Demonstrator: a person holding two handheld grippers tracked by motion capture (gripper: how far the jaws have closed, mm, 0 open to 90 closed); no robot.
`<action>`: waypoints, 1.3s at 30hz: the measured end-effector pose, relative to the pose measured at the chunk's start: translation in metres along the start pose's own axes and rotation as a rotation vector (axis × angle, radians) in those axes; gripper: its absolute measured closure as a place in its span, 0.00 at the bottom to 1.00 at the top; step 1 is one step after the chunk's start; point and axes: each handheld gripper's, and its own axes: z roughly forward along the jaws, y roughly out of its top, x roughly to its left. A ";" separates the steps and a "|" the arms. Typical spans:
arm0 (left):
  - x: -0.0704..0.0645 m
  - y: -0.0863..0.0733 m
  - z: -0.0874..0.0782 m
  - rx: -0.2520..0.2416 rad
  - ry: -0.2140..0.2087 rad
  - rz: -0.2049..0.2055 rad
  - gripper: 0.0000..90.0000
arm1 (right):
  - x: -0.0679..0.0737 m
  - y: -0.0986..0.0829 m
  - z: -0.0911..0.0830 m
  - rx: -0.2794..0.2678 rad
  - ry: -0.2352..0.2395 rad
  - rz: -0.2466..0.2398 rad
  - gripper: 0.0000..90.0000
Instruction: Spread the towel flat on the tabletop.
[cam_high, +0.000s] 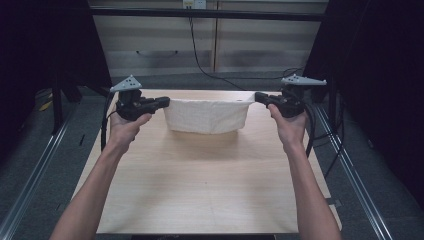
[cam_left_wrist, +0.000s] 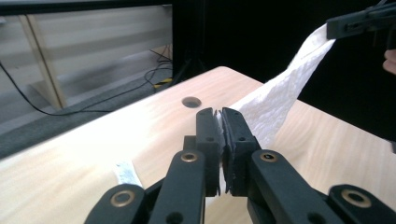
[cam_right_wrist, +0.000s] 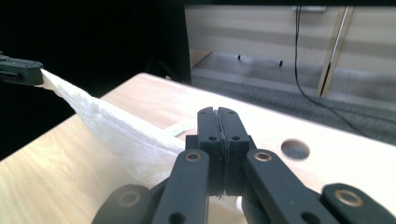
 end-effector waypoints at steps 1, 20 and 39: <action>-0.002 -0.004 0.000 0.000 -0.005 -0.003 0.96 | 0.000 -0.005 -0.001 0.001 0.004 0.005 0.99; -0.034 -0.065 -0.020 0.035 -0.088 -0.019 0.96 | 0.026 -0.074 -0.035 0.061 0.057 -0.037 0.99; -0.059 -0.130 -0.028 0.167 -0.099 -0.036 0.96 | 0.041 -0.136 -0.042 0.169 0.097 -0.026 0.99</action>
